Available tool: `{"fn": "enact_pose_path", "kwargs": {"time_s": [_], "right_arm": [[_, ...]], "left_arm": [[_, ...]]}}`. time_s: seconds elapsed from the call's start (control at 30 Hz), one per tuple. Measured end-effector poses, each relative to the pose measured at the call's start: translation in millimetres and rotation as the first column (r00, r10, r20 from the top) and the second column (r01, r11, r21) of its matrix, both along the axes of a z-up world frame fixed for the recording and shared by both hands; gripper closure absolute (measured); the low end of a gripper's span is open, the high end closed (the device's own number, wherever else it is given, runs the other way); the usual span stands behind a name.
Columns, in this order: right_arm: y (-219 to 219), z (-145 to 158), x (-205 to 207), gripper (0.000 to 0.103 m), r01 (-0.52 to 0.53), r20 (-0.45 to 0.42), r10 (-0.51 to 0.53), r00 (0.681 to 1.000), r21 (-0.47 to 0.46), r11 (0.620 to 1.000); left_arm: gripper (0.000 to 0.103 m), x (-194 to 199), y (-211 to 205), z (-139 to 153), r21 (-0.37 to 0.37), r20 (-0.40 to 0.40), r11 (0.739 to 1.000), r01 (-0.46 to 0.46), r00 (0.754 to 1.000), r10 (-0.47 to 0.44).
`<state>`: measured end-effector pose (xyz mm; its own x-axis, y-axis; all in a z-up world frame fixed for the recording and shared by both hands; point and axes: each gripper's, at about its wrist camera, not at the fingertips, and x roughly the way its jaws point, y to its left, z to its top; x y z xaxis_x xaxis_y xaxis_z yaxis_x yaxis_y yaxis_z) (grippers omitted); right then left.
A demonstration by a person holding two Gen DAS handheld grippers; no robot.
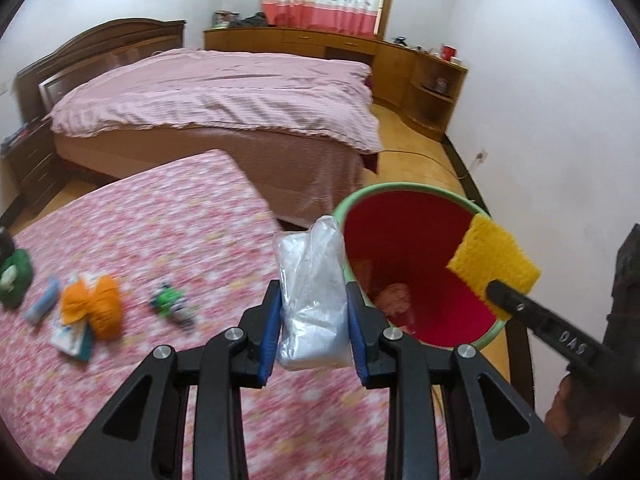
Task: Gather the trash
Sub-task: 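Move both items over the red bucket and open both tools to drop them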
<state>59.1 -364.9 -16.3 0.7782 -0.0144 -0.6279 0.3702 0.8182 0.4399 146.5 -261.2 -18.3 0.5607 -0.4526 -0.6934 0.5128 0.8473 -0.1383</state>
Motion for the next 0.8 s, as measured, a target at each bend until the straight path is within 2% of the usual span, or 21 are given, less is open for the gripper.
{"fn": "enact_pose_path", "kwargs": {"time_s": [0.23,0.33,0.37,0.43,0.8], "right_arm": [[-30.4,-13.0,2.9,0.088,0.011,-0.008,-0.011,1.000,0.025,1.000],[-42.7,-16.2,4.2,0.085,0.006,-0.009,-0.006,1.000,0.022,1.000],[-45.9,-16.8,4.8,0.081,0.002,-0.008,-0.002,1.000,0.026,1.000],[-52.3,-18.2,6.9,0.075,-0.002,-0.011,0.002,1.000,0.032,0.999],[-61.9,-20.9,6.6,0.072,-0.012,-0.032,0.013,0.999,0.035,0.999]], "left_arm": [[0.072,11.0,-49.7,-14.9,0.007,-0.022,0.998,0.055,0.998,-0.055],[0.072,16.4,-67.8,-20.9,0.017,-0.029,0.998,0.060,0.998,-0.060],[0.071,17.9,-74.3,-22.9,0.026,-0.030,0.998,0.059,0.998,-0.059],[0.063,20.6,-86.5,-26.9,0.057,-0.028,0.997,0.051,0.998,-0.050],[0.060,24.3,-105.8,-38.5,0.068,-0.070,0.996,0.060,0.996,-0.055]]}}
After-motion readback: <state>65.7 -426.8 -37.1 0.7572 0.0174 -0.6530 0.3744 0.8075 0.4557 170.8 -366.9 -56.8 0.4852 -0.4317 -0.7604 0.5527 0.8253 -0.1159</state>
